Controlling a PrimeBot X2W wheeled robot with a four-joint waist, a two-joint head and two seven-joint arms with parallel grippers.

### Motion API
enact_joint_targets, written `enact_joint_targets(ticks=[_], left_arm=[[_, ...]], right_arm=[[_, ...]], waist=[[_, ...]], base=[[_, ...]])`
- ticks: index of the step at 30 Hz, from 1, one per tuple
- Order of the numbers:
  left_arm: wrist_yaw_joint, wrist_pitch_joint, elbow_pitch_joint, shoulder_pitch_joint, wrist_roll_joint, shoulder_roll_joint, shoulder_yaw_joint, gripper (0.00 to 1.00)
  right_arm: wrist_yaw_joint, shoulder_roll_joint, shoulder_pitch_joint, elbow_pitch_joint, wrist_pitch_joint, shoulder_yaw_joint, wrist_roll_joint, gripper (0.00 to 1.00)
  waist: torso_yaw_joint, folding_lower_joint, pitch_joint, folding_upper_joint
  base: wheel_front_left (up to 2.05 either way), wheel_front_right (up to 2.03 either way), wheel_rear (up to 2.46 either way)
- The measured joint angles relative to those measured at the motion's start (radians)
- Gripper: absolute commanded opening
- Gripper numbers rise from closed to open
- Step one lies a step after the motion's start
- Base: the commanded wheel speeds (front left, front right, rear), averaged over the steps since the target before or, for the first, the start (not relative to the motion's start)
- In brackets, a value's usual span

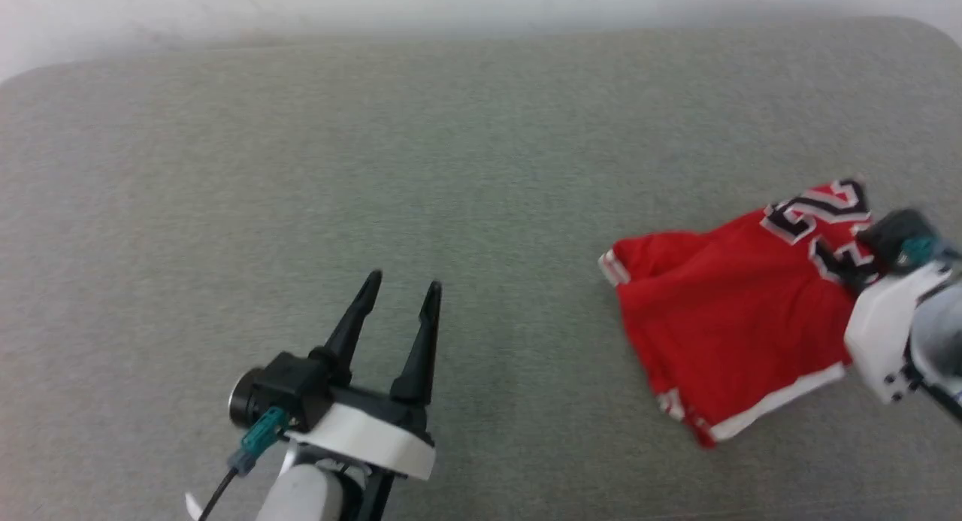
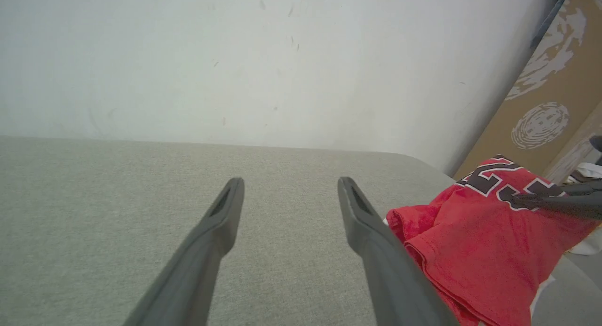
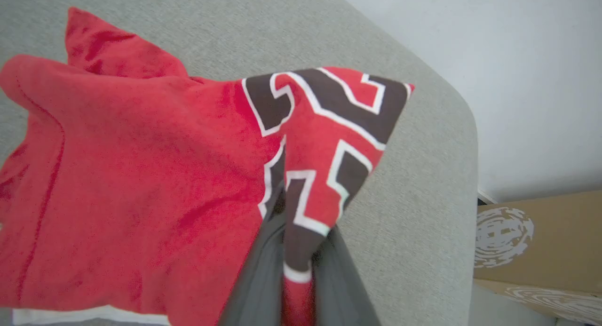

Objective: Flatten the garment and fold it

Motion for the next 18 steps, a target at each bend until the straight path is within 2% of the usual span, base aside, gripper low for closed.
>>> enact_joint_targets(ticks=[4, 9, 18], left_arm=[[0.0, 0.0, 0.004, -0.062, 0.001, 0.0, -0.044, 1.0], [0.0, 0.0, 0.004, -0.14, 0.012, -0.001, -0.081, 1.0], [-0.001, 0.0, -0.031, -0.22, 0.021, 0.0, -0.096, 1.0]], right_arm=[[0.0, -0.071, -0.064, 0.03, -0.032, -0.007, -0.016, 0.0], [0.0, -0.16, -0.119, 0.135, -0.132, -0.057, -0.053, 0.0], [0.0, -0.257, -0.143, 0.366, -0.328, -0.166, -0.16, 0.0]], waist=[[-0.057, 0.0, 0.037, 0.0], [-0.101, 0.0002, 0.114, 0.0], [-0.118, 0.0004, 0.282, 0.0]], base=[[0.0, 0.0, 0.0], [0.0, 0.0, 0.0], [0.0, 0.0, 0.0]])
